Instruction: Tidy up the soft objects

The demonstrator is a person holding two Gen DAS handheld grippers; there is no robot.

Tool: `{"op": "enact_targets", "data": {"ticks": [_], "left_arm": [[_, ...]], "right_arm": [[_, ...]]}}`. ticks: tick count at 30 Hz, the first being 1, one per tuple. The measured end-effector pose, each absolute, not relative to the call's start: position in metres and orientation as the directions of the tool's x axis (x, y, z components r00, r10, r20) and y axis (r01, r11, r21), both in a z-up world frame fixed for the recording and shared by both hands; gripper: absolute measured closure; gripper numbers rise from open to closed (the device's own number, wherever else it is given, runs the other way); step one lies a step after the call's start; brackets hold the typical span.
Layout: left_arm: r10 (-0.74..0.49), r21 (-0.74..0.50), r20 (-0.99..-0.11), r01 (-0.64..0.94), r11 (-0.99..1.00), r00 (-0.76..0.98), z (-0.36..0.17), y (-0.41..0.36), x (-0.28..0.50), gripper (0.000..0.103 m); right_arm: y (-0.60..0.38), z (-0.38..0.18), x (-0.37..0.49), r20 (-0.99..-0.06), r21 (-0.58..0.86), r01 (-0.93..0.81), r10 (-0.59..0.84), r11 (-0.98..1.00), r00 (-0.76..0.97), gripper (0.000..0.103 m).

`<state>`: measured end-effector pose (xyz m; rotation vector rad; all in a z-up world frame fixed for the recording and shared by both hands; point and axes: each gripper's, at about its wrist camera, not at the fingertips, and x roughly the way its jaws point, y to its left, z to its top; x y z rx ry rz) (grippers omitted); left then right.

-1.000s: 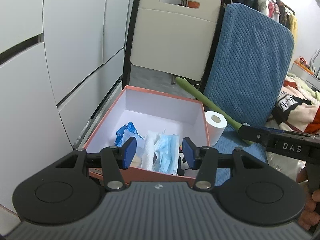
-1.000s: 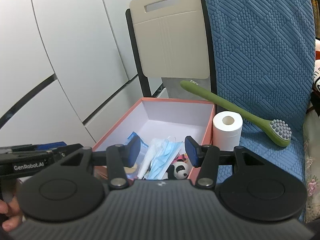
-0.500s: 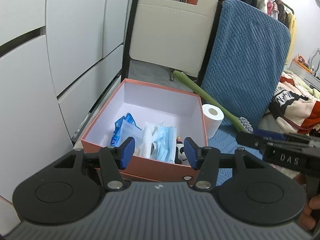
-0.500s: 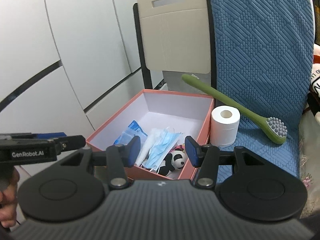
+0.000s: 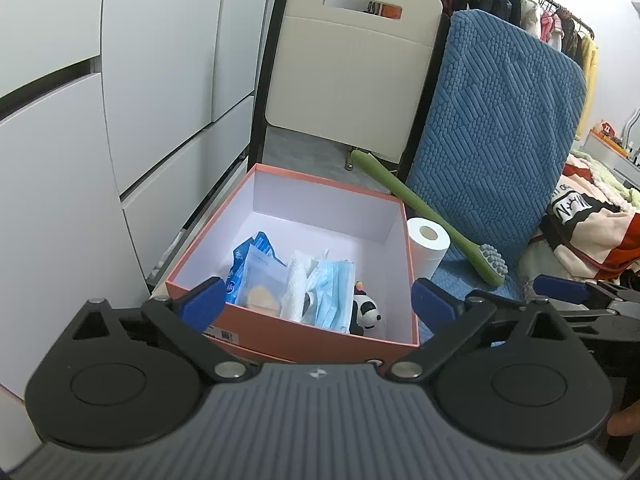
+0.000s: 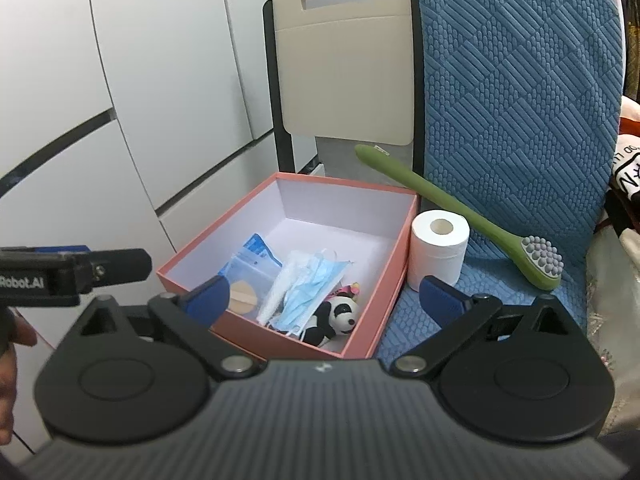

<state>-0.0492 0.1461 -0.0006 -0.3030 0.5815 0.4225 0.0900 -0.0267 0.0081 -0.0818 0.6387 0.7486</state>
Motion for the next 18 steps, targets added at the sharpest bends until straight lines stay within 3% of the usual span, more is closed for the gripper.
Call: {"op": "enact_targets", "data": {"ticks": [18], "left_arm": [[0.307, -0.146, -0.612, -0.485, 0.862, 0.729, -0.0041, 0.1450, -0.0449, 0.001]], "right_arm": [[-0.0331, 0.0078, 0.0892, -0.578, 0.147, -0.638, 0.589, 0.756, 0.565, 0.000]]}}
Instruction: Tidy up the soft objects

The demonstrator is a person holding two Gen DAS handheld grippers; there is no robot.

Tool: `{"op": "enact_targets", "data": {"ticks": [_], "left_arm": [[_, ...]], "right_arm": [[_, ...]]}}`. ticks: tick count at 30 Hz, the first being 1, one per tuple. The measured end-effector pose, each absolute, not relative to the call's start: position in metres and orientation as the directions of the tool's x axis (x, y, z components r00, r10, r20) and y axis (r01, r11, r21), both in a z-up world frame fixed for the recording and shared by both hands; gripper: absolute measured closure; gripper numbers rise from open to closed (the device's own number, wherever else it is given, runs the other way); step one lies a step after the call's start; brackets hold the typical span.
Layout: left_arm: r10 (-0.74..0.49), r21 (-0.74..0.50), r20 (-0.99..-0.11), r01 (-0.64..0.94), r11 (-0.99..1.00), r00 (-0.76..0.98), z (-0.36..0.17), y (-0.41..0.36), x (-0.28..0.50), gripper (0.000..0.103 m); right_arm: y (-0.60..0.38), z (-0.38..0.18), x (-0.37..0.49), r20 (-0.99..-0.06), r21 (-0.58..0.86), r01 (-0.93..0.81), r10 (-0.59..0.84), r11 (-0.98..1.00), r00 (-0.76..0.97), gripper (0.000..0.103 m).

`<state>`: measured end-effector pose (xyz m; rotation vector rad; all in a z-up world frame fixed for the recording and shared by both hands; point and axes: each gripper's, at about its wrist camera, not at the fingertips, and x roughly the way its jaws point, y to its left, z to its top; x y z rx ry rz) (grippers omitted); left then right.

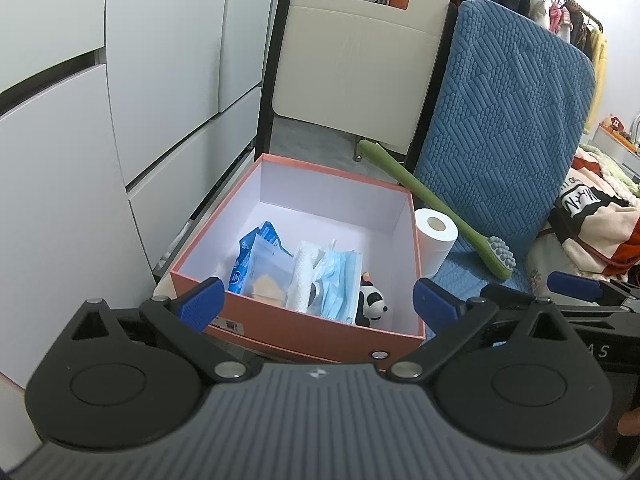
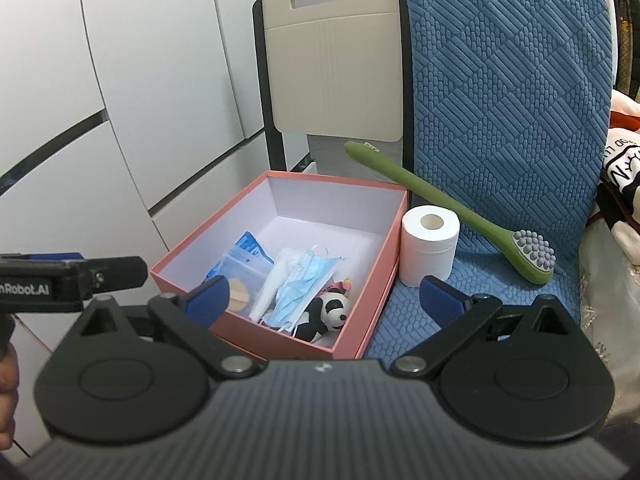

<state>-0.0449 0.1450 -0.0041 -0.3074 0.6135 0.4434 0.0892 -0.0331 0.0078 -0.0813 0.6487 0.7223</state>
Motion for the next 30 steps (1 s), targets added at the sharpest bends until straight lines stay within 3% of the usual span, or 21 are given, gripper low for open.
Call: {"op": "enact_targets", "data": {"ticks": [30], "left_arm": [[0.299, -0.145, -0.601, -0.469, 0.871, 0.741, -0.0055, 0.1395, -0.0450, 0.000]], "right_arm": [[-0.0371, 0.0084, 0.0890, -0.577, 0.154, -0.632, 0.589, 0.759, 0.566, 0.000]]}}
